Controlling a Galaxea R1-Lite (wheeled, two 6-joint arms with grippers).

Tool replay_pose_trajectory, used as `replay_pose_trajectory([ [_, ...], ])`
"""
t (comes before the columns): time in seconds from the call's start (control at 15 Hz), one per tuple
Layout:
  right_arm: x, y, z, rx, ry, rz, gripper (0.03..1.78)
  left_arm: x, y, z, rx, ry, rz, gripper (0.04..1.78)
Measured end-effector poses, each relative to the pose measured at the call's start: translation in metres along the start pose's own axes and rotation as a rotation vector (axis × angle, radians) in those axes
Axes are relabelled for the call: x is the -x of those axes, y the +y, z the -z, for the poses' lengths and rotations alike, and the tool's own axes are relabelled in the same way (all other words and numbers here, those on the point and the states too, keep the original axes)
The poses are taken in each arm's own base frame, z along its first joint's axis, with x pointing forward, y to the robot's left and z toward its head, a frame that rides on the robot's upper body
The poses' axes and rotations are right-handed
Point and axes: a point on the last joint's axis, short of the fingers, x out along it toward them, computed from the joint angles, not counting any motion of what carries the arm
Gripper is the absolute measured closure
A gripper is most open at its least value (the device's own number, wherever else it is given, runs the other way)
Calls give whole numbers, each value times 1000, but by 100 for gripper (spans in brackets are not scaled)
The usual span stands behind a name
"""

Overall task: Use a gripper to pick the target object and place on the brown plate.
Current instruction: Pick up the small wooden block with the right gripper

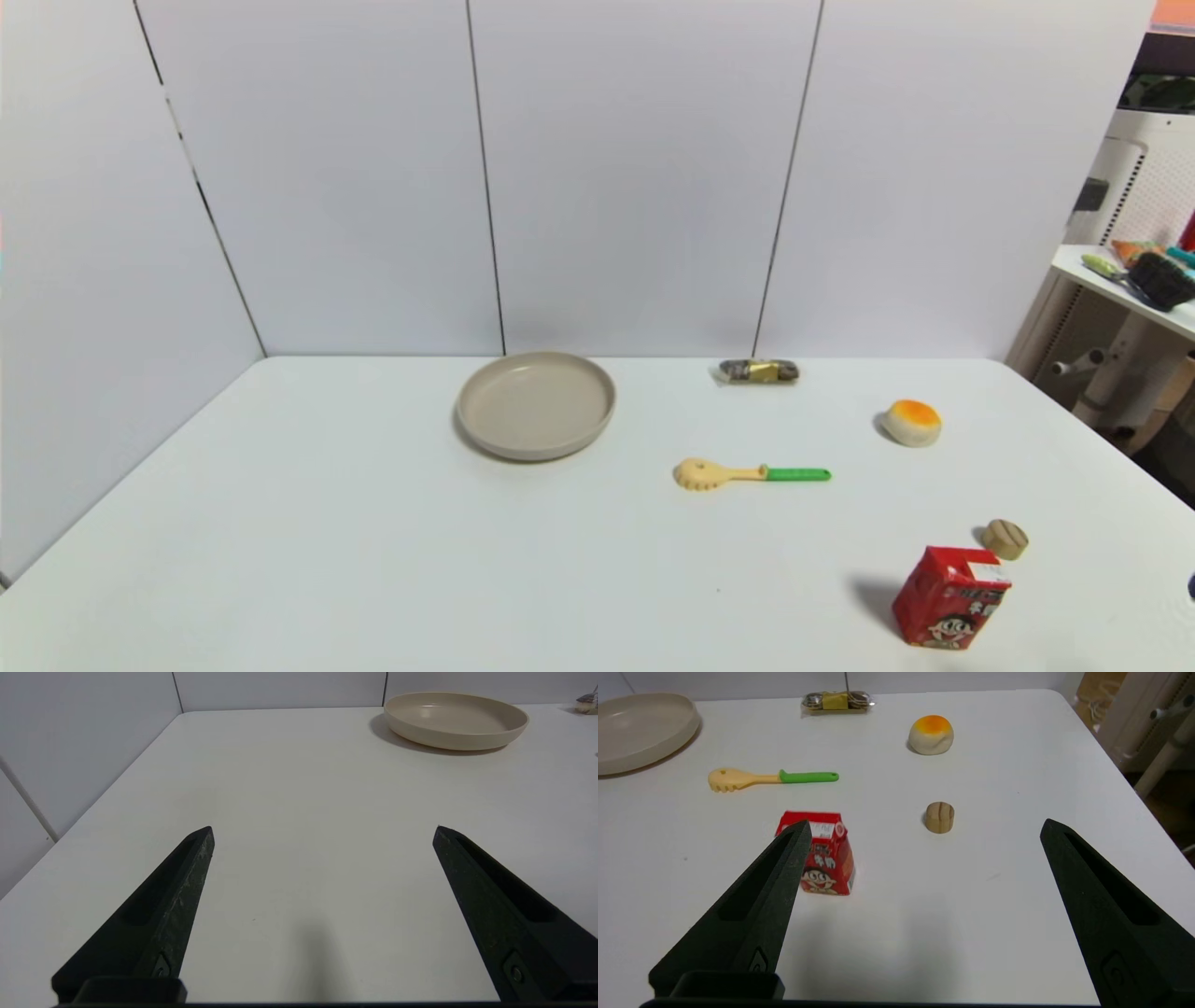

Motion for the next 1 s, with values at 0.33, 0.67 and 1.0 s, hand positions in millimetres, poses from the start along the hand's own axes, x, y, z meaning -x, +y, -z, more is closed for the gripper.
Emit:
replay_pose_trajectory([
  [0.33,-75,-6,-77,-33,287,64,12,0,0,0,0,0,0,13],
  [0.67,-142,-16,-106,-59,730,84,12,0,0,0,0,0,0,13],
  [1.0,-195,-22,-85,-75,1035,92,12,0,0,0,0,0,0,13],
])
